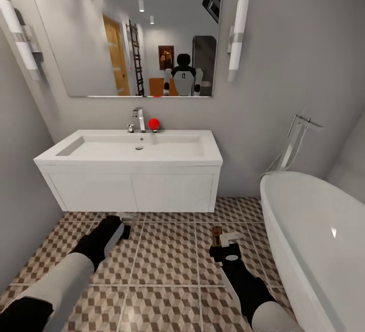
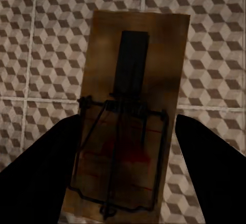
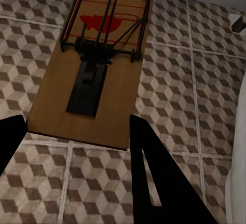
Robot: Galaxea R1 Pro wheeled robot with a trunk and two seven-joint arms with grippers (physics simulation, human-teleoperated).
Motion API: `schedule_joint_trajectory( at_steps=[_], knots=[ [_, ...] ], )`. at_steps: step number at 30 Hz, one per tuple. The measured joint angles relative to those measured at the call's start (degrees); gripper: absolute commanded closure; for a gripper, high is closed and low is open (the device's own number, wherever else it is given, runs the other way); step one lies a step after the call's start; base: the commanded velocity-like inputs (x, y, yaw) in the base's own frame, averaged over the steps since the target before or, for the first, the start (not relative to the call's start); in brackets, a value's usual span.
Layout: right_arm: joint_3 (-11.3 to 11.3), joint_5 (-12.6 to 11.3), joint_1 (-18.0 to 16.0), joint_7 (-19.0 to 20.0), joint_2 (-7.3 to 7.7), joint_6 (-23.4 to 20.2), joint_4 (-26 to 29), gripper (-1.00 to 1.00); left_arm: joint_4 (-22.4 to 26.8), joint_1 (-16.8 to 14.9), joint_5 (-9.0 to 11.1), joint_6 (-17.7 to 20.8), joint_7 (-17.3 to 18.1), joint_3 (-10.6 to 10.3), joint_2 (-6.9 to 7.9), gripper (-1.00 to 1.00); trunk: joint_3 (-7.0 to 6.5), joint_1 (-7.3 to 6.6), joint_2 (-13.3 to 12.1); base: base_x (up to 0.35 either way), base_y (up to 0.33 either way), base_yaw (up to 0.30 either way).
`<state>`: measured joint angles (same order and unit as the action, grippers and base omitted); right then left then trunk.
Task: Take the four mousetraps from the cabinet in the bathroom and place them on the bathroom floor. Make sure all four end up on the same floor surface, and ensure that at least two of them are either under or directly next to the same bathroom sink.
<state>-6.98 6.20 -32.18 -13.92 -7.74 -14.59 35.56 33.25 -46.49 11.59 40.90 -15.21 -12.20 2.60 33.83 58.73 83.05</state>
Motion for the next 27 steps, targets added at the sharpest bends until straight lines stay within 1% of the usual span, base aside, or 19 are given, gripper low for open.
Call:
schedule_joint_trajectory(
  at_steps=[3,5,6,7,8,9,11,12,13,16,19,21,24,27],
  knots=[
    [-0.01,-0.01,-0.05,-0.01,0.00,-0.18,-0.04,1.00,1.82,-1.93,0.11,3.27,0.00,0.03,-0.06,1.00,0.01,0.00,0.00,0.000,0.000,0.000],
    [0.00,-0.04,-0.05,-0.01,-0.03,-0.25,-0.05,1.00,1.74,-2.35,0.19,3.92,0.02,-0.02,-0.20,1.00,0.01,0.00,0.00,0.000,0.000,0.000],
    [-0.02,-0.05,-0.05,0.00,-0.05,-0.29,-0.05,1.00,1.00,-2.50,0.25,3.58,0.05,-0.09,-0.38,1.00,0.02,0.00,0.00,0.000,0.000,0.000],
    [-0.04,-0.06,-0.05,0.01,-0.07,-0.31,-0.05,1.00,-0.22,-2.60,0.31,2.12,0.07,-0.16,-0.85,1.00,0.02,0.00,0.00,0.000,0.000,0.000],
    [-0.02,-0.08,-0.05,0.01,-0.08,-0.36,-0.05,1.00,-1.74,-2.66,0.33,-0.60,0.08,-0.25,-1.52,1.00,0.02,0.00,0.00,0.000,0.000,0.000],
    [-0.03,-0.08,-0.07,0.01,-0.08,-0.37,-0.05,1.00,-2.64,-2.69,0.26,-2.35,0.08,-0.27,-1.81,1.00,0.02,0.00,0.00,0.000,0.000,0.000],
    [-0.03,-0.09,-0.06,0.00,-0.09,-0.53,-0.01,1.00,-6.83,-2.74,0.24,-9.29,0.23,-0.51,-2.43,1.00,0.02,0.00,0.00,0.000,0.000,0.000],
    [-0.03,-0.10,-0.06,-0.01,-0.09,-0.97,0.04,1.00,-10.11,-2.75,0.27,-12.77,0.31,-0.49,-2.68,1.00,0.02,0.01,0.00,0.000,0.000,0.000],
    [-0.01,-0.11,-0.06,-0.02,-0.09,-1.32,0.17,1.00,-12.05,-2.77,0.23,-14.25,0.35,-0.54,-2.74,1.00,0.02,0.00,0.00,0.000,0.000,0.000],
    [-0.05,-0.14,-0.06,-0.02,-0.11,-1.79,0.39,1.00,-14.38,-2.79,0.19,-16.33,0.49,-0.62,-2.60,1.00,0.02,0.00,0.00,0.000,0.000,0.000],
    [-0.06,-0.11,-0.05,-0.02,-0.12,-2.01,0.64,1.00,-15.77,-2.80,0.25,-20.51,0.54,-0.72,-2.31,1.00,0.02,0.00,0.00,0.000,0.000,0.000],
    [-0.07,-0.10,-0.07,0.02,-0.10,-2.12,0.87,1.00,-17.13,-2.80,0.28,-24.19,0.56,-0.67,-2.22,1.00,0.02,0.00,0.00,0.000,0.000,0.000],
    [-0.07,-0.09,-0.06,0.04,-0.10,-2.22,1.13,1.00,-19.43,-2.80,0.31,-26.45,0.59,-0.67,-2.27,1.00,0.02,0.00,0.00,0.000,0.000,0.000],
    [-0.08,-0.10,-0.06,0.04,-0.12,-3.22,2.69,1.00,-21.46,-2.81,0.33,-28.37,0.73,-0.67,-2.33,1.00,0.02,0.00,0.00,0.000,0.000,0.000]
  ],
)
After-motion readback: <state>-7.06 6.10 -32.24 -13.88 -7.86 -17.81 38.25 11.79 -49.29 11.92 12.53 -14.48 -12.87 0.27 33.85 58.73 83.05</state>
